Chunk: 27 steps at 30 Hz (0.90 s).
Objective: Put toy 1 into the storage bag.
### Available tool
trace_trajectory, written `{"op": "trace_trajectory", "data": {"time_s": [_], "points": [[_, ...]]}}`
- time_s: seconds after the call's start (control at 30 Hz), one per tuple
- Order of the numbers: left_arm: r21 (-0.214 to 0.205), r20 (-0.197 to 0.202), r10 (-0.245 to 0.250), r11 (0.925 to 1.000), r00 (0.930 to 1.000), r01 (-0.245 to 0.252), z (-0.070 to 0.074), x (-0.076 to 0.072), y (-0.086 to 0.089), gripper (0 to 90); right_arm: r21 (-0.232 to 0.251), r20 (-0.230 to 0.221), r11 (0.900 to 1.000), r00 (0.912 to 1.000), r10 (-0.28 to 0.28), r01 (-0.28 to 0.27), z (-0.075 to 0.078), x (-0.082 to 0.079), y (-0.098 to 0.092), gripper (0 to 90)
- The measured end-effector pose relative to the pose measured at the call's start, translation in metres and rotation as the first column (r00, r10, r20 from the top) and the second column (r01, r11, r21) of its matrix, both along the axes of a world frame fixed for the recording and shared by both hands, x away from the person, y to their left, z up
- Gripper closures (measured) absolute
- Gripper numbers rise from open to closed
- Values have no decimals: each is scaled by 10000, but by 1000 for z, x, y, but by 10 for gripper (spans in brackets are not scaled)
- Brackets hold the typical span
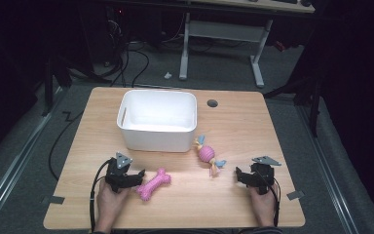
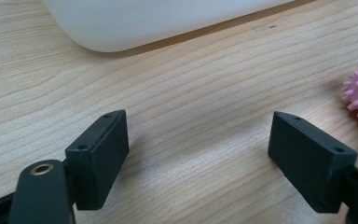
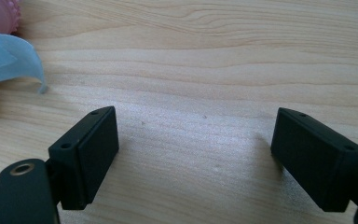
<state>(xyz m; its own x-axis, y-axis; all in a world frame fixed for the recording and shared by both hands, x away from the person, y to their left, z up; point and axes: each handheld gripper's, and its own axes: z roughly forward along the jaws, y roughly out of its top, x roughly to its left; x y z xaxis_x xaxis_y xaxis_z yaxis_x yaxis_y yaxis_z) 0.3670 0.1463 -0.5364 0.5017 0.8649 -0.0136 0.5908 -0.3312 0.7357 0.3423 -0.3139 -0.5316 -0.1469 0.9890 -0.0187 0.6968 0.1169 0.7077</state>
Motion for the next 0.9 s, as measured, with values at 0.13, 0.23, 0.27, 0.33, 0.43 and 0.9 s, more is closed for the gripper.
{"op": "trace_trajectory", "data": {"time_s": [0.13, 0.23, 0.27, 0.33, 0.43, 0.9], "points": [[4, -4, 13, 10000, 10000, -13, 0, 0, 0, 204, -29, 30, 10000, 10000, 50, -50, 0, 0, 0, 155], [-22, -28, -54, 10000, 10000, 54, 0, 0, 0, 201, -24, 44, 10000, 9999, 96, -96, 0, -1, 1, 163], [-23, -40, -87, 10000, 10000, 87, 0, 0, 0, 196, -16, 37, 9999, 9999, 110, -110, 0, -1, 1, 163], [4, -39, -113, 9999, 9999, 113, 0, 1, 0, 178, -41, 45, 9998, 9998, 184, -184, 0, -1, 1, 163], [49, -137, -91, 9999, 9999, 91, 0, 1, -2, 145, -44, 50, 9998, 9998, 196, -196, 0, -1, 1, 163], [-106, -474, -316, 9995, 9984, 311, 4, 0, 0, 155, -47, 17, 9998, 9998, 215, -215, 0, -1, 1, 163]]}}
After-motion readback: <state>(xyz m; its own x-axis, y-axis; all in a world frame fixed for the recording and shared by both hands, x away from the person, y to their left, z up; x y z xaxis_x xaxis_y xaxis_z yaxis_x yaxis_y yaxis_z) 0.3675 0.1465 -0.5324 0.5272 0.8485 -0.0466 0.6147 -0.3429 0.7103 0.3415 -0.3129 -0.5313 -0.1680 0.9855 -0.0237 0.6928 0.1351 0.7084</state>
